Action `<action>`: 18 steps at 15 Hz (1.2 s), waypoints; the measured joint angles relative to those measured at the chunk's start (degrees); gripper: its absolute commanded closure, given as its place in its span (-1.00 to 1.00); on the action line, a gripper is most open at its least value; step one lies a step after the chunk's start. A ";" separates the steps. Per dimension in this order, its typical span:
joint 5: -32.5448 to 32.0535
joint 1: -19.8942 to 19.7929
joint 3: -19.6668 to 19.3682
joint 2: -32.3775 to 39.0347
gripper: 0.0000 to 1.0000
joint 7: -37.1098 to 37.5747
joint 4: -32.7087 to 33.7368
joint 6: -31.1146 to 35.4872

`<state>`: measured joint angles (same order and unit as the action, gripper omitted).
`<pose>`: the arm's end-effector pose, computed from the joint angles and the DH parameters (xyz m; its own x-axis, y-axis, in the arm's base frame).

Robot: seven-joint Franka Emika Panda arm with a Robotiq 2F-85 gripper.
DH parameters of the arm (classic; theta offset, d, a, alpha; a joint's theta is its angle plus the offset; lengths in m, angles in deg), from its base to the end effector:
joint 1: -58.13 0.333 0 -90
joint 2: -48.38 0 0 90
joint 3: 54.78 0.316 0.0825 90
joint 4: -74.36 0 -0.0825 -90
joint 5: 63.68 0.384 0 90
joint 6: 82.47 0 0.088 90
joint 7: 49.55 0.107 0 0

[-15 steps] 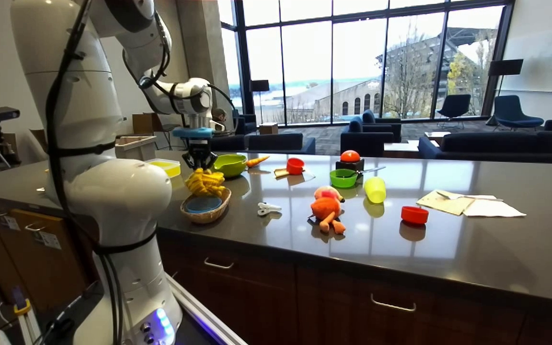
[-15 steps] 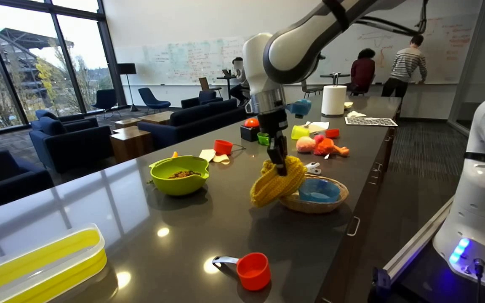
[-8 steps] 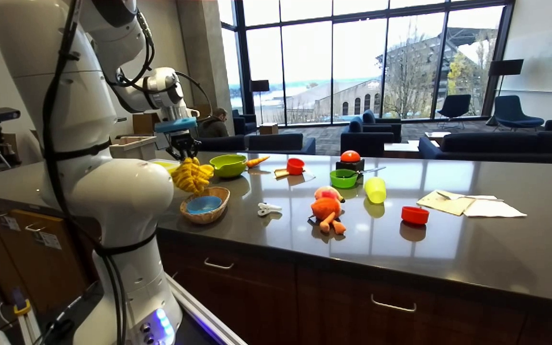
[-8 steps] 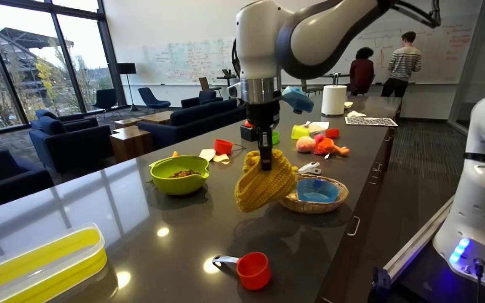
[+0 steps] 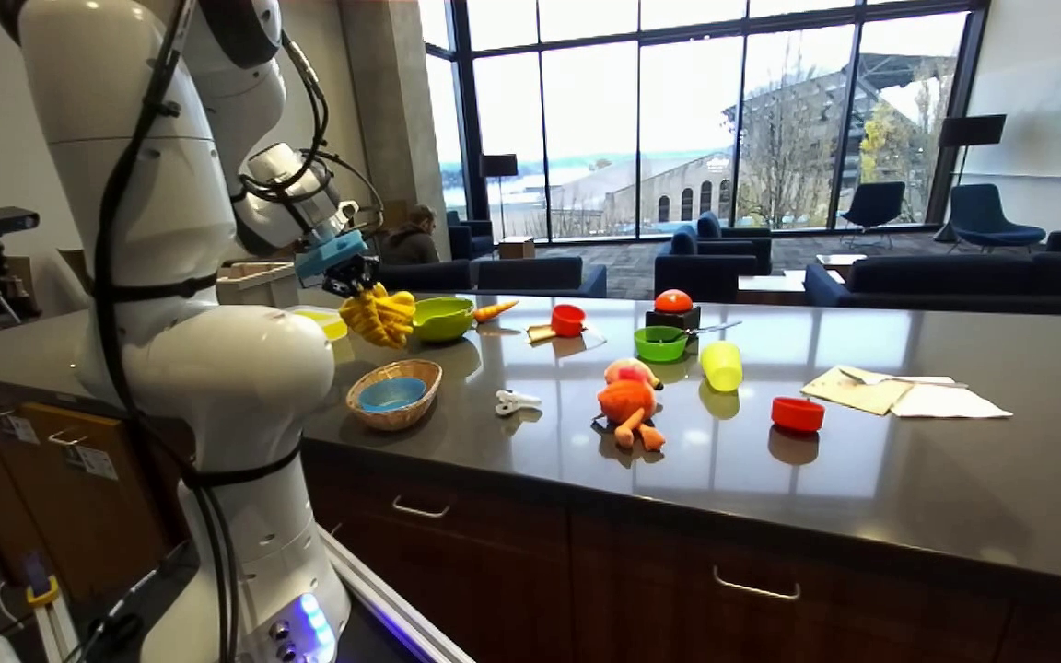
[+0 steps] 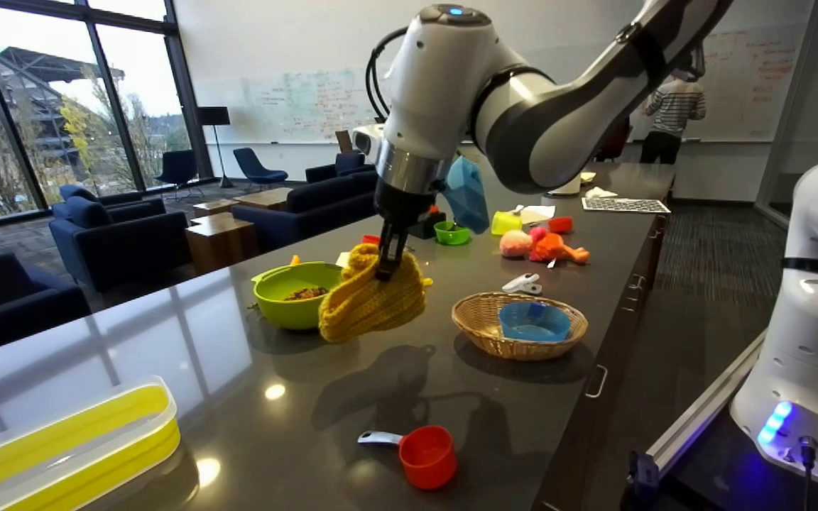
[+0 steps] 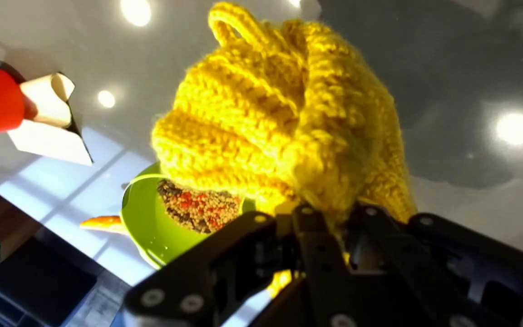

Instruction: Move the towel to the right, use it to wipe the kitchen countertop and then move it back to the left

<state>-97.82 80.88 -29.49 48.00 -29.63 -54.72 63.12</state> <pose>0.3597 0.4105 0.3950 0.5110 0.7990 0.3170 0.7182 -0.5995 0.3532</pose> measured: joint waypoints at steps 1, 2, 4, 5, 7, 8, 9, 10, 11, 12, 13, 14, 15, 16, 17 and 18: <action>-3.45 0.16 0.03 1.14 0.94 3.21 0.30 0.85; -5.96 0.36 0.02 2.33 0.94 5.64 0.60 1.35; -8.71 0.89 -0.12 4.75 0.94 8.84 1.21 1.67; -9.30 1.18 -0.26 5.91 0.94 9.79 1.48 1.67; -9.39 1.81 -0.68 8.10 0.23 10.34 2.02 1.66; -9.18 2.10 -0.92 9.09 0.13 10.34 2.25 1.67; -7.54 2.25 -0.96 9.84 0.02 9.44 2.83 1.60; -5.09 2.33 -0.96 10.39 -0.13 7.67 4.09 1.43; -2.52 2.38 -0.97 10.68 -0.24 5.80 5.44 1.34; -0.16 2.39 -1.00 10.71 -0.36 3.89 6.59 1.32; 1.86 2.39 -1.14 10.69 -0.52 2.21 7.60 1.31; 3.53 2.38 -1.44 10.58 -0.65 0.73 8.41 1.37; 4.61 2.36 -1.94 10.37 -0.80 -0.35 8.85 1.67; 5.20 2.21 -2.72 10.07 -0.93 -0.98 8.95 2.46; 6.27 1.82 -3.54 9.69 -0.99 -1.52 8.78 3.65; 9.80 0.77 -4.28 8.99 -1.00 -3.61 8.37 5.07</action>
<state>-88.03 81.65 -33.77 56.99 -33.24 -46.35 68.20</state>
